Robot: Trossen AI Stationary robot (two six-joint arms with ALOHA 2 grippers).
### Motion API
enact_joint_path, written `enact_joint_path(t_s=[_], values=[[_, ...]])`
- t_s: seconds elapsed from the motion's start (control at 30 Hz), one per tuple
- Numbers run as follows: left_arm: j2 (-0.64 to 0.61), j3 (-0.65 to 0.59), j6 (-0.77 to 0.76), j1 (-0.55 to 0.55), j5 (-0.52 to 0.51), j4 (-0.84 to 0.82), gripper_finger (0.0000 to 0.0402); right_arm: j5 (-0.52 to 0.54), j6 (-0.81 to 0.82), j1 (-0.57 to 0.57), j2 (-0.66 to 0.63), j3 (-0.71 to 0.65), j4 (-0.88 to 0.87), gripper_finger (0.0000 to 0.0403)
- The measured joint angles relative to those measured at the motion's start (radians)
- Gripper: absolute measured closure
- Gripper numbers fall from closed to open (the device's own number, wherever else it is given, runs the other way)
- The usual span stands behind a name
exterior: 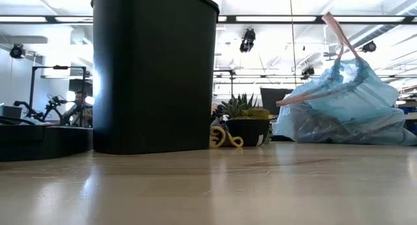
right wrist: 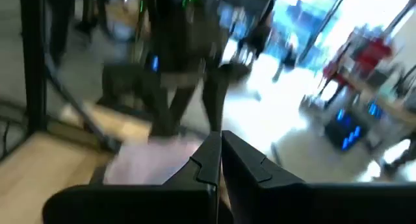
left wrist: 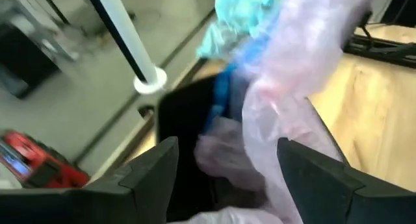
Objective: Place trash/remove bag and relplace
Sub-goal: Insert a new pink trash bag into the trash bin
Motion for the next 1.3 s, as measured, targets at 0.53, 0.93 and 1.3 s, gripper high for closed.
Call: enact_joint_path(t_s=[0.53,0.93,1.3], values=[[0.148,0.323,0.276,0.032,-0.151,0.279,0.0134,0.124,0.016,-0.01,-0.139,-0.001,-0.382,0.0403],[0.415,0.443,0.036,0.279,-0.002,0.111,0.0117,0.141,0.17,-0.013,-0.223,-0.001,-0.719,0.0325],[0.437,0.443,-0.005,0.318,0.191,-0.074,0.0108,0.141,0.199,-0.013,-0.282,-0.086,-0.737,0.0187]])
